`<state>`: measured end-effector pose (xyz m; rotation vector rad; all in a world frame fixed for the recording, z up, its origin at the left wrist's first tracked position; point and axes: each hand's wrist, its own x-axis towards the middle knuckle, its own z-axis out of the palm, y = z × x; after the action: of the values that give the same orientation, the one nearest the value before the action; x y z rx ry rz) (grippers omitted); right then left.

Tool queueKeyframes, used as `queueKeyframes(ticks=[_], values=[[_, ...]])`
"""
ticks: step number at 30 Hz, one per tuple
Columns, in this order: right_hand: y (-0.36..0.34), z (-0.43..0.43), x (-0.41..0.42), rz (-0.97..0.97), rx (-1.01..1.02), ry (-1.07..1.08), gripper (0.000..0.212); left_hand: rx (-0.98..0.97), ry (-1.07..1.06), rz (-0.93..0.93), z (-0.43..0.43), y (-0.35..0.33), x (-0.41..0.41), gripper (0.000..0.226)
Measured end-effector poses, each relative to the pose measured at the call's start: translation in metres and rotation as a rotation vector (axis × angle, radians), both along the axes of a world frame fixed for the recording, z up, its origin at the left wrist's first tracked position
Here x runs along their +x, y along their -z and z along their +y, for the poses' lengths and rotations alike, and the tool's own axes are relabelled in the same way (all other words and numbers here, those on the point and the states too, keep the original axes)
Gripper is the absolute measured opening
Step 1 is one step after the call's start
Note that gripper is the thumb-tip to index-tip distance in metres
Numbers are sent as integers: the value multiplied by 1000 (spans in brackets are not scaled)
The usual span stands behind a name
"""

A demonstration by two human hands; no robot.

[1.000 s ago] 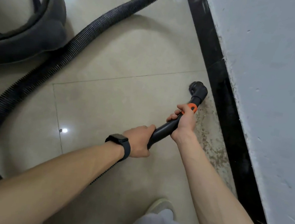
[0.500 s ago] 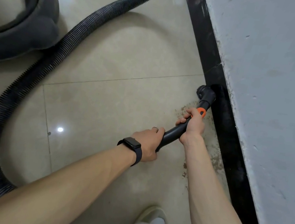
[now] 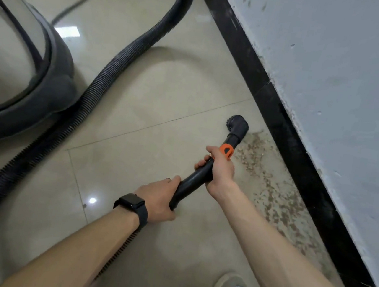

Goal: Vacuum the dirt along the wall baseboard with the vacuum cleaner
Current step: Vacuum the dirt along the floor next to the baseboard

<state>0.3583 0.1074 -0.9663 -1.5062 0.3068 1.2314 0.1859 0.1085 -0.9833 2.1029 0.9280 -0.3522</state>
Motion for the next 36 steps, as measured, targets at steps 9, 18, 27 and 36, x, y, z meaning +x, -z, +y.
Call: queueKeyframes(ticks=[9,18,27,36], values=[[-5,-17,-72,38,-18,-107,29,-97,-94,125,13,0,-81,32],[4,-51,-87,-3,-91,-126,28,-76,30,203,-6,-4,-95,38],[5,-46,-52,-114,-106,-59,25,-61,7,149,-11,-7,-52,36],[8,-27,1,-270,-116,-20,22,10,-97,25,-20,-4,4,50]])
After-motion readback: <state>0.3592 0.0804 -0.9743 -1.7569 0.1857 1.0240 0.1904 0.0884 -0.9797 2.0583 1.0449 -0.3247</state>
